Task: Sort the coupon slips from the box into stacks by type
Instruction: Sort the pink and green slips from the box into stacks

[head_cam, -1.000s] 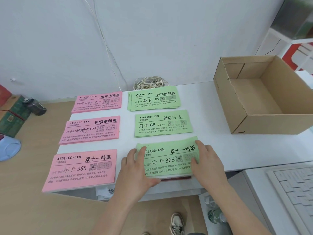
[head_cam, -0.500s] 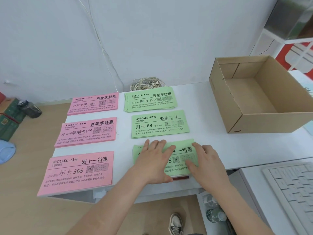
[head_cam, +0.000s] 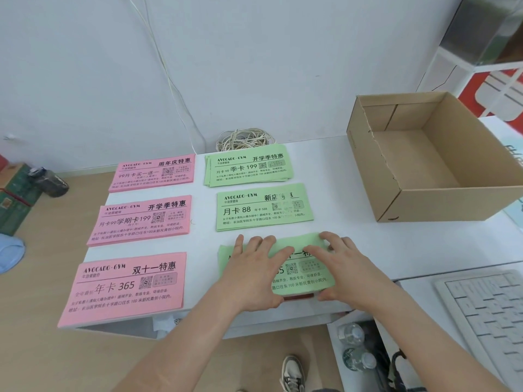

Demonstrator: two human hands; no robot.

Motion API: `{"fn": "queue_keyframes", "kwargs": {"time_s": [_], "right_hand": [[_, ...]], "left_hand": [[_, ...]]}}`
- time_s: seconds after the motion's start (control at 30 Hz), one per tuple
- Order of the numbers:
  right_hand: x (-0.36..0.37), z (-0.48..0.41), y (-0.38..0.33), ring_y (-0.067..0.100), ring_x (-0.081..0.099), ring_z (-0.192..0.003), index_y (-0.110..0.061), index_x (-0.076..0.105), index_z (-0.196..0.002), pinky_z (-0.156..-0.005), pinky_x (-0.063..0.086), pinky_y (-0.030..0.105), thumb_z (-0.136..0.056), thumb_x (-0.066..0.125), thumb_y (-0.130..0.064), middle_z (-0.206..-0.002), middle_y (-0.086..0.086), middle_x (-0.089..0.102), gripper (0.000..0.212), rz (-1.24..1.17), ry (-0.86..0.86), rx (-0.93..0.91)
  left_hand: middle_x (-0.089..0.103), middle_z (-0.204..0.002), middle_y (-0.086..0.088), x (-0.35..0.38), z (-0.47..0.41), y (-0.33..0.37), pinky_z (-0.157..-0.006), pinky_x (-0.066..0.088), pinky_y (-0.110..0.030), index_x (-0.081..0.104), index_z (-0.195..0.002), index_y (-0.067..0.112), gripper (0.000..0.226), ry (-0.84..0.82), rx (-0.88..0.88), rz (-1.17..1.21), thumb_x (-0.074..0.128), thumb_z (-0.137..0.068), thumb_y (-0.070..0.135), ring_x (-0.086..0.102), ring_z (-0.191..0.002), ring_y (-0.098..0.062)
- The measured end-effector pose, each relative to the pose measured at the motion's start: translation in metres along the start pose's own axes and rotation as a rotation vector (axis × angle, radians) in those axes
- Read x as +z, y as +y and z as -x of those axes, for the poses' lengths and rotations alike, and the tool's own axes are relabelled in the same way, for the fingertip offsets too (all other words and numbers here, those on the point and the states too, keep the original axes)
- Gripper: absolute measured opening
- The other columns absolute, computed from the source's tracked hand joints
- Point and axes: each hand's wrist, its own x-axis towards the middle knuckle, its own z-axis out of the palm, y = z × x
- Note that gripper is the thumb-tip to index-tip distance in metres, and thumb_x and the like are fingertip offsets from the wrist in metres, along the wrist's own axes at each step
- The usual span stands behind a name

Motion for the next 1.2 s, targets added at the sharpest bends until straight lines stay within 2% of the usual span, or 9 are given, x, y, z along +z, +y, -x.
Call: {"fn": "queue_keyframes", "kwargs": {"time_s": [0.2, 0.47, 0.73, 0.83, 0.9, 0.97, 1.07, 1.2], "right_hand": [[-0.001, 0.003, -0.001, 0.017, 0.025, -0.131, -0.037, 0.025, -0.145, -0.102, 0.042, 0.031, -0.073, 0.076, -0.048, -0.152, 0.0, 0.008, 0.088, -0.022, 0.004, -0.005], [-0.006, 0.006, 0.001, 0.015, 0.029, -0.129, -0.036, 0.029, -0.144, -0.103, 0.042, 0.031, -0.075, 0.076, -0.044, -0.152, -0.002, 0.009, 0.084, -0.031, -0.005, -0.017], [-0.006, 0.008, -0.003, 0.014, 0.028, -0.131, -0.038, 0.026, -0.144, -0.103, 0.041, 0.03, -0.074, 0.076, -0.046, -0.153, -0.004, 0.008, 0.087, -0.036, -0.016, 0.018], [-0.014, 0.015, -0.006, 0.012, 0.023, -0.135, -0.042, 0.018, -0.147, -0.107, 0.037, 0.031, -0.071, 0.075, -0.054, -0.154, -0.009, 0.005, 0.096, -0.131, -0.022, 0.067], [-0.026, 0.017, -0.009, 0.012, 0.023, -0.138, -0.042, 0.019, -0.147, -0.111, 0.032, 0.034, -0.074, 0.071, -0.058, -0.154, -0.009, 0.012, 0.091, -0.254, 0.02, 0.129], [-0.043, 0.017, -0.013, 0.011, 0.034, -0.132, -0.04, 0.028, -0.144, -0.109, 0.036, 0.036, -0.079, 0.067, -0.054, -0.15, -0.007, 0.03, 0.077, -0.404, 0.117, 0.214], [-0.073, 0.009, -0.022, 0.01, 0.051, -0.114, -0.035, 0.04, -0.138, -0.09, 0.043, 0.03, -0.086, 0.066, -0.041, -0.134, -0.004, 0.05, 0.058, -0.609, 0.238, 0.334], [-0.105, -0.019, -0.029, 0.017, 0.055, -0.108, -0.03, 0.044, -0.138, -0.083, 0.041, 0.031, -0.091, 0.063, -0.031, -0.131, 0.005, 0.054, 0.051, -0.823, 0.291, 0.41]], "left_hand": [[0.012, -0.154, -0.001, 0.001, 0.002, -0.002, -0.114, 0.0, -0.058, 0.008, -0.145, 0.041, 0.095, -0.011, -0.003, 0.027, 0.064, -0.071, 0.062, 0.009, -0.141, -0.024], [-0.008, -0.158, 0.003, 0.001, 0.02, -0.011, -0.114, -0.005, -0.058, -0.002, -0.146, 0.043, 0.102, -0.081, -0.048, 0.051, 0.066, -0.072, 0.06, -0.005, -0.145, -0.026], [-0.001, -0.158, 0.002, 0.0, 0.02, -0.022, -0.111, -0.005, -0.062, 0.0, -0.145, 0.045, 0.099, -0.069, -0.017, 0.032, 0.067, -0.073, 0.056, 0.001, -0.143, -0.025], [-0.006, -0.158, 0.004, -0.003, 0.025, -0.022, -0.112, -0.007, -0.06, -0.005, -0.146, 0.043, 0.105, -0.047, -0.011, 0.095, 0.067, -0.071, 0.061, -0.003, -0.145, -0.024], [-0.007, -0.158, 0.007, -0.01, 0.031, -0.026, -0.115, -0.005, -0.053, -0.004, -0.146, 0.042, 0.099, 0.022, -0.023, 0.19, 0.061, -0.075, 0.064, -0.004, -0.145, -0.019], [0.0, -0.158, 0.007, -0.021, 0.038, -0.039, -0.118, 0.004, -0.042, 0.005, -0.148, 0.039, 0.084, 0.139, -0.053, 0.305, 0.054, -0.084, 0.059, 0.004, -0.144, -0.017], [0.024, -0.154, 0.005, -0.04, 0.042, -0.068, -0.112, 0.019, -0.028, 0.024, -0.147, 0.029, 0.062, 0.29, -0.132, 0.491, 0.051, -0.093, 0.041, 0.025, -0.138, -0.014], [0.05, -0.137, 0.003, -0.068, 0.024, -0.106, -0.097, 0.035, -0.03, 0.044, -0.136, 0.024, 0.044, 0.372, -0.299, 0.513, 0.053, -0.093, 0.031, 0.048, -0.122, -0.016]]}}
